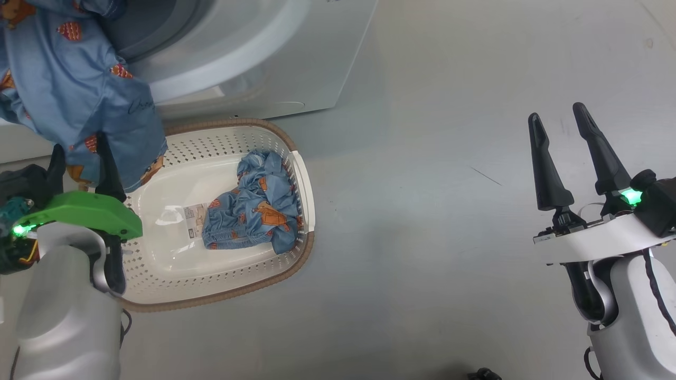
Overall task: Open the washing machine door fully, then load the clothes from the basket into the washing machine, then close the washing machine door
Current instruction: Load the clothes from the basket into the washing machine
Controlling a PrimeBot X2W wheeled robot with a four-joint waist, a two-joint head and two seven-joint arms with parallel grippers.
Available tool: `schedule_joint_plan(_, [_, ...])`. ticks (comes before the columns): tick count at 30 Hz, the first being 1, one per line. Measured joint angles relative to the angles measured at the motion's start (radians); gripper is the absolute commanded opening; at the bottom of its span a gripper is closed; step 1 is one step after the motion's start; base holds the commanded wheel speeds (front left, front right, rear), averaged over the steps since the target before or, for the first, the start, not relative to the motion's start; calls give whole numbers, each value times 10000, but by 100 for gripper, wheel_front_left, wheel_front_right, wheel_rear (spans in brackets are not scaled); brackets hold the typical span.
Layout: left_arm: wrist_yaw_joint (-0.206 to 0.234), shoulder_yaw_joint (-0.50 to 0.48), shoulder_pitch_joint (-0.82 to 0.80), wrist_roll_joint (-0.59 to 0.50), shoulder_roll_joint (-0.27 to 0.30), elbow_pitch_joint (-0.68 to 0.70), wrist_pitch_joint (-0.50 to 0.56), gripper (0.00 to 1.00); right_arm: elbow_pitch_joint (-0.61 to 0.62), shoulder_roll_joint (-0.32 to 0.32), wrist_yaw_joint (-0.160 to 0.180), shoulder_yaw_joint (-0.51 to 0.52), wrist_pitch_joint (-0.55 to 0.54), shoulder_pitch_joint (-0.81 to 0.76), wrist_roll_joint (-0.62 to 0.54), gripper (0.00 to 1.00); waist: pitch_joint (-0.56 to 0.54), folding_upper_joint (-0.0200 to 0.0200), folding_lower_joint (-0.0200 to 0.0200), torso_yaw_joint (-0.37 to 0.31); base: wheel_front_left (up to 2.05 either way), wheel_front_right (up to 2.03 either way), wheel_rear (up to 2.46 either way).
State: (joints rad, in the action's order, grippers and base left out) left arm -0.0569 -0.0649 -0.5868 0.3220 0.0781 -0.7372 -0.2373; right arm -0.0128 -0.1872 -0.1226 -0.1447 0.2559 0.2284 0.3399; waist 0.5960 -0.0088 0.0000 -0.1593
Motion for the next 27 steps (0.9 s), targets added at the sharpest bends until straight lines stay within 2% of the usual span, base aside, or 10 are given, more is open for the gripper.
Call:
schedule_joint_plan(6, [-282,50,-682,140,125,-644,173,100,0,-2,0,-52,0,57,0,100,35,0,0,-61,0,0,0])
schedule_joint_plan(13, [-399,79,-1174,142,299,-1191,176,100,0,-4,0,-67,0,105,0,100,75,0,0,-119,0,0,0])
schedule_joint_plan(14, [-403,79,-1235,148,309,-1271,174,95,0,-4,0,-67,0,105,0,100,78,0,0,-128,0,0,0])
schedule_joint_plan(15, [-407,79,-1290,188,309,-1340,174,57,0,-4,0,-67,0,106,0,100,81,0,0,-136,0,0,0])
schedule_joint_plan(18, [-483,82,-1431,267,311,-1570,173,6,-2,-4,0,-65,0,108,0,100,79,0,0,-153,0,0,0])
schedule_joint_plan(19, [-491,82,-1470,291,313,-1636,163,0,-2,-4,0,-61,0,109,0,100,78,0,0,-155,0,0,0])
schedule_joint_plan(27, [-575,130,-1595,382,299,-1898,58,0,-4,-6,0,31,0,114,0,100,52,0,0,-98,0,0,0])
